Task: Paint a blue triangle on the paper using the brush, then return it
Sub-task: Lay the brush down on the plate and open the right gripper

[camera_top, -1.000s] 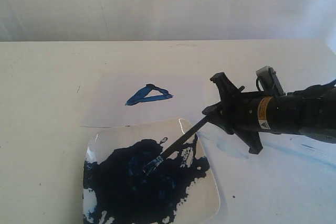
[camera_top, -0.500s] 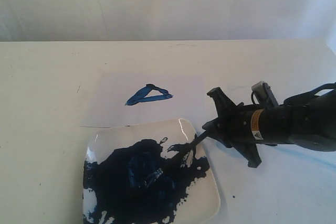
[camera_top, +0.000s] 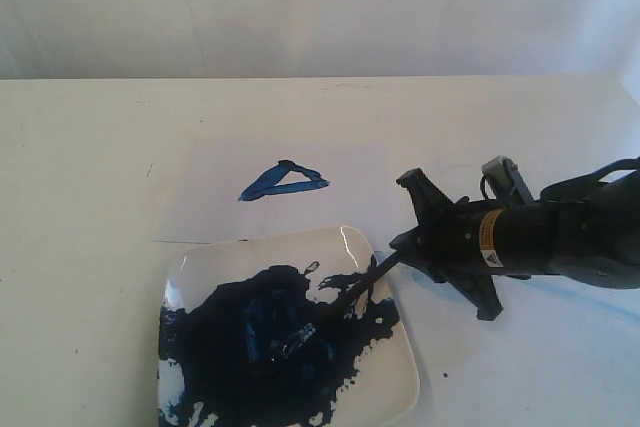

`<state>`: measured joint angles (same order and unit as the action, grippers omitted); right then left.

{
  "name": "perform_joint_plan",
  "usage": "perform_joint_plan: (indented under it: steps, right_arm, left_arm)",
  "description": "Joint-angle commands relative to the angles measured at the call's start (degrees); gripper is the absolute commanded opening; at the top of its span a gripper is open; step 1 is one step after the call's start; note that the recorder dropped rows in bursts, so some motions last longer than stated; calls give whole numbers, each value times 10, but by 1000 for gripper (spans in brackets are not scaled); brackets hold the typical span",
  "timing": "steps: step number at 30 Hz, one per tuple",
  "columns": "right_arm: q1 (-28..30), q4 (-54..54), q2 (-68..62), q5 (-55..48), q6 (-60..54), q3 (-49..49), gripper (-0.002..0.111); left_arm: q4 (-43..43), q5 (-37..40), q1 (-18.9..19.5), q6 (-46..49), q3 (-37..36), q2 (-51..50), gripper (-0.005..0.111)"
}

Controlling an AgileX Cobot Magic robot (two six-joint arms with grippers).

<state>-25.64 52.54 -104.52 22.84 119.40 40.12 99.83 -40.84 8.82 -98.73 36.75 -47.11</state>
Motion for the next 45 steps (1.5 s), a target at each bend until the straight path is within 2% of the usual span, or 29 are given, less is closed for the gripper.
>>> perform_joint_plan:
  steps: [1,21,38,45]
  right_arm:
    - [-1,-4,-1,-12,-10,-3,0]
    - [-1,-10,-1,-20,-23,-3,1]
    - [-1,0,-1,-15,-27,-3,49]
    - [0,34,27,-11,-27,-3,55]
  left_arm:
    - [1,-1,-3,-1,-3,4,0]
    - [1,-1,-3,-1,-3,4,0]
    - [1,-1,-3,-1,-3,4,0]
    - [1,-1,-3,-1,-3,4,0]
